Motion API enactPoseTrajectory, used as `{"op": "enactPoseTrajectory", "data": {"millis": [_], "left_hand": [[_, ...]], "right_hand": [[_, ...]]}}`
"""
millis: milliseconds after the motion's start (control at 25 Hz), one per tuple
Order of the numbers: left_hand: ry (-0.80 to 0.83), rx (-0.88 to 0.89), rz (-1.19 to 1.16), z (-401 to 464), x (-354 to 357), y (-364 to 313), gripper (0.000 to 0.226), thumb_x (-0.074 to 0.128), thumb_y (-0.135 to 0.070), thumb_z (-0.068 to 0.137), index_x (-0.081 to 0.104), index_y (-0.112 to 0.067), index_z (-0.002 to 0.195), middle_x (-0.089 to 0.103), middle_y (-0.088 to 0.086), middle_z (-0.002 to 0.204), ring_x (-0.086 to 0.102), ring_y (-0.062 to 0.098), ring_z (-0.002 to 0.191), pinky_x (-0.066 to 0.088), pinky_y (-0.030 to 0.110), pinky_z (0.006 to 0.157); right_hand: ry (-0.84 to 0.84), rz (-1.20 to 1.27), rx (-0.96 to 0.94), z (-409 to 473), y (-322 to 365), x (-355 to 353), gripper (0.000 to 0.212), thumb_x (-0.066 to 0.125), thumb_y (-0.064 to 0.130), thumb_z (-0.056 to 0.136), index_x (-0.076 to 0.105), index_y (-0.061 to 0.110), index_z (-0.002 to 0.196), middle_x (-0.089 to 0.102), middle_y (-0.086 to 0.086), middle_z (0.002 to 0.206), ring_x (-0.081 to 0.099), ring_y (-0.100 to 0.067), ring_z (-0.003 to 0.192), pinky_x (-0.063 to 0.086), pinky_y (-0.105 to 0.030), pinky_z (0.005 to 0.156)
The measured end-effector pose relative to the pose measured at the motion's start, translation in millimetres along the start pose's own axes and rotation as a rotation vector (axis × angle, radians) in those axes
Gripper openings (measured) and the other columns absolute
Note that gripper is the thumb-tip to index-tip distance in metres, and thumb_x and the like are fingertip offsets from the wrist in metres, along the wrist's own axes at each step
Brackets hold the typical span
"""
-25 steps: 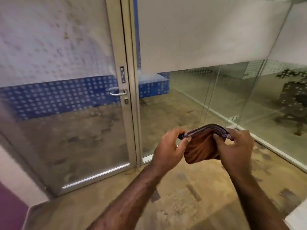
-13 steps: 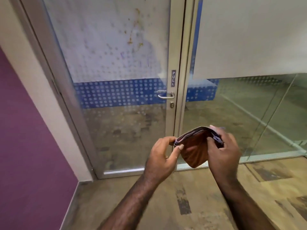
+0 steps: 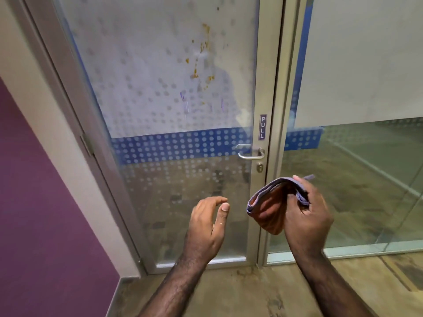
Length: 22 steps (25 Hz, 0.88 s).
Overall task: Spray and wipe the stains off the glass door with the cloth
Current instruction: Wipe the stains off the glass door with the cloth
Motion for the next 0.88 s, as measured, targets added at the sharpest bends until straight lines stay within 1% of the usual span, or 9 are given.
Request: {"op": "enactPoseTrajectory", "data": {"millis": [80, 160, 240, 400, 480, 560, 720, 800, 880], "left_hand": [[-0.009, 0.014, 0.028, 28.2, 0.4, 17.0, 0.046, 0.036, -0.054, 0.112, 0.07, -0.023, 0.117, 0.068, -0.016, 0.114, 0.062, 0.005, 0.113, 0.053, 0.042, 0.1], [-0.023, 0.021, 0.055, 53.1, 0.5, 33.7, 0.046, 0.036, -0.055, 0.111, 0.07, -0.023, 0.116, 0.068, -0.016, 0.113, 0.063, 0.006, 0.111, 0.053, 0.042, 0.1], [-0.045, 0.032, 0.074, 73.2, -0.3, 51.0, 0.043, 0.039, -0.051, 0.111, 0.07, -0.022, 0.116, 0.069, -0.016, 0.113, 0.063, 0.007, 0.11, 0.053, 0.042, 0.1], [-0.066, 0.05, 0.091, 100.1, -10.8, 82.9, 0.039, 0.043, -0.048, 0.111, 0.071, -0.022, 0.116, 0.068, -0.017, 0.114, 0.064, 0.007, 0.111, 0.053, 0.042, 0.101], [-0.082, 0.07, 0.102, 112.5, -18.2, 101.9, 0.042, 0.041, -0.052, 0.111, 0.071, -0.023, 0.116, 0.069, -0.016, 0.115, 0.065, 0.009, 0.113, 0.053, 0.043, 0.101], [-0.103, 0.082, 0.122, 129.3, -28.0, 125.6, 0.045, 0.041, -0.052, 0.111, 0.072, -0.02, 0.117, 0.071, -0.012, 0.119, 0.066, 0.013, 0.116, 0.053, 0.047, 0.102], [-0.14, 0.134, 0.17, 173.2, -56.7, 174.7, 0.051, 0.04, -0.054, 0.11, 0.073, -0.016, 0.117, 0.07, -0.004, 0.131, 0.063, 0.018, 0.128, 0.049, 0.051, 0.11], [-0.161, 0.178, 0.201, 202.0, -75.6, 196.8, 0.049, 0.044, -0.052, 0.109, 0.073, -0.014, 0.119, 0.068, 0.001, 0.14, 0.058, 0.023, 0.138, 0.044, 0.053, 0.116], [-0.183, 0.256, 0.264, 235.7, -93.5, 215.4, 0.044, 0.048, -0.045, 0.108, 0.073, -0.011, 0.123, 0.063, 0.007, 0.15, 0.051, 0.026, 0.148, 0.038, 0.056, 0.122]], "right_hand": [[-0.041, 0.022, -0.021, 15.8, -6.5, 27.1, 0.032, 0.07, 0.01, 0.098, 0.077, 0.01, 0.13, 0.081, -0.009, 0.118, 0.076, -0.021, 0.102, 0.053, -0.012, 0.099], [-0.076, 0.045, -0.032, 30.4, -12.1, 52.6, 0.036, 0.066, 0.02, 0.098, 0.076, 0.008, 0.13, 0.081, -0.011, 0.119, 0.077, -0.023, 0.102, 0.054, -0.012, 0.1], [-0.111, 0.061, -0.078, 43.2, -14.7, 77.1, 0.038, 0.065, 0.014, 0.094, 0.075, 0.005, 0.13, 0.079, -0.01, 0.121, 0.076, -0.024, 0.105, 0.054, -0.015, 0.102], [-0.138, 0.059, -0.163, 60.4, -21.5, 121.5, 0.048, 0.06, -0.006, 0.084, 0.073, 0.002, 0.13, 0.073, -0.009, 0.123, 0.072, -0.028, 0.115, 0.058, -0.04, 0.107], [-0.141, 0.017, -0.209, 67.3, -24.5, 142.6, 0.05, 0.061, -0.008, 0.083, 0.074, 0.001, 0.13, 0.067, -0.016, 0.117, 0.069, -0.041, 0.108, 0.059, -0.052, 0.101], [-0.117, -0.038, -0.258, 74.0, -26.5, 163.5, 0.051, 0.062, -0.008, 0.081, 0.076, 0.004, 0.13, 0.055, -0.018, 0.114, 0.061, -0.046, 0.102, 0.056, -0.059, 0.093], [-0.076, -0.088, -0.348, 79.6, -23.3, 200.6, 0.051, 0.063, -0.008, 0.08, 0.079, 0.007, 0.126, 0.046, -0.012, 0.119, 0.056, -0.04, 0.104, 0.055, -0.053, 0.093], [-0.081, -0.117, -0.349, 77.0, -17.8, 218.5, 0.054, 0.071, -0.018, 0.077, 0.079, 0.006, 0.126, 0.048, -0.021, 0.123, 0.057, -0.04, 0.11, 0.052, -0.04, 0.103], [-0.102, -0.186, -0.358, 76.5, -12.8, 234.5, 0.066, 0.079, -0.028, 0.067, 0.08, 0.005, 0.125, 0.049, -0.029, 0.13, 0.056, -0.044, 0.122, 0.046, -0.04, 0.113]]}}
Point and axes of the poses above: each hand's wrist, its own z-axis towards the middle knuckle, its own x-axis out of the palm, y = z × x, the point moved 2 cm from there along z, towards the middle knuckle
